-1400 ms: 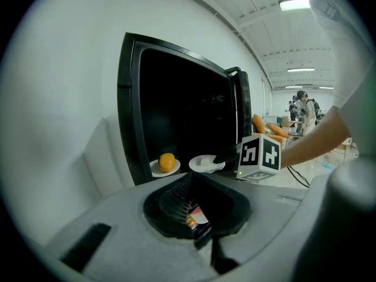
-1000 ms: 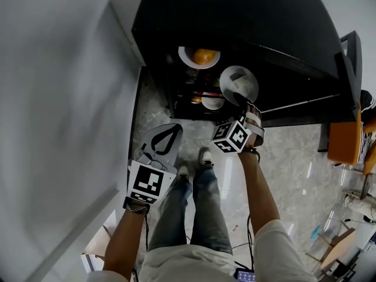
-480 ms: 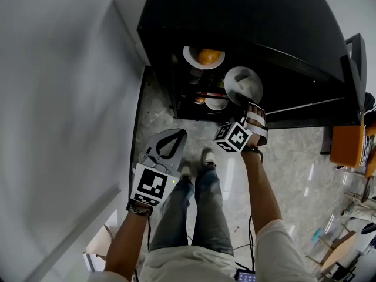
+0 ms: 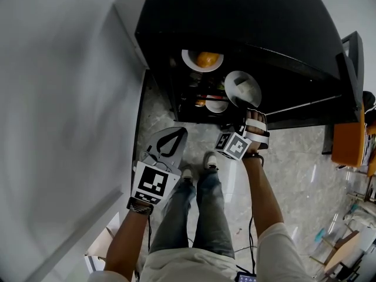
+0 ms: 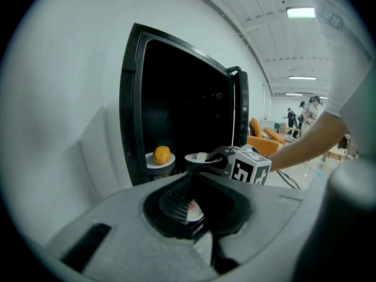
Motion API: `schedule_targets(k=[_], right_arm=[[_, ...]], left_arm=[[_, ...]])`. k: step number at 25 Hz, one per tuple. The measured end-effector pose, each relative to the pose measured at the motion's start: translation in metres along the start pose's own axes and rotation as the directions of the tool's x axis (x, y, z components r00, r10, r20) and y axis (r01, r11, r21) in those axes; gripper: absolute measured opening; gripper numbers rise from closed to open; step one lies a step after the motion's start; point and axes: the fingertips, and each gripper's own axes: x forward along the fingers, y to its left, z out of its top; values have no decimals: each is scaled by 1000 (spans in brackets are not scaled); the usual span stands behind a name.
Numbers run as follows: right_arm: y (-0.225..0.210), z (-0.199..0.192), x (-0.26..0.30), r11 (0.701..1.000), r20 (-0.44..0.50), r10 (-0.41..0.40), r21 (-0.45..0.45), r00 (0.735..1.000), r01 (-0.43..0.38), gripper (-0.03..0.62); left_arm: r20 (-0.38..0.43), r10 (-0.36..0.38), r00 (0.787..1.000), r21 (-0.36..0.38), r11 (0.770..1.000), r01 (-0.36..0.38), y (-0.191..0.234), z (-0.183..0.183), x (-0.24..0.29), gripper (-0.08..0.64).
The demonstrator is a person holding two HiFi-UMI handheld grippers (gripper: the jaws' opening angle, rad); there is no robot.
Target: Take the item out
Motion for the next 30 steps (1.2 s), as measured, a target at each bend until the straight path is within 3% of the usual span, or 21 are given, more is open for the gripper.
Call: schedule_targets(k=[3, 14, 30], right_arm=[[1, 2, -4, 999, 13, 0, -43, 1000, 0, 28], [-22, 14, -37, 990, 64, -40, -135, 997, 49, 28], [-101, 45, -172, 976, 182, -92, -179, 979, 125, 28]], left_arm=[[16, -2, 1000, -11, 1000, 3, 1, 7, -2, 5], [26, 13, 1000, 53, 999, -15, -5, 37, -15, 5], [116, -38, 992, 66, 997, 31, -49, 140, -51, 5]])
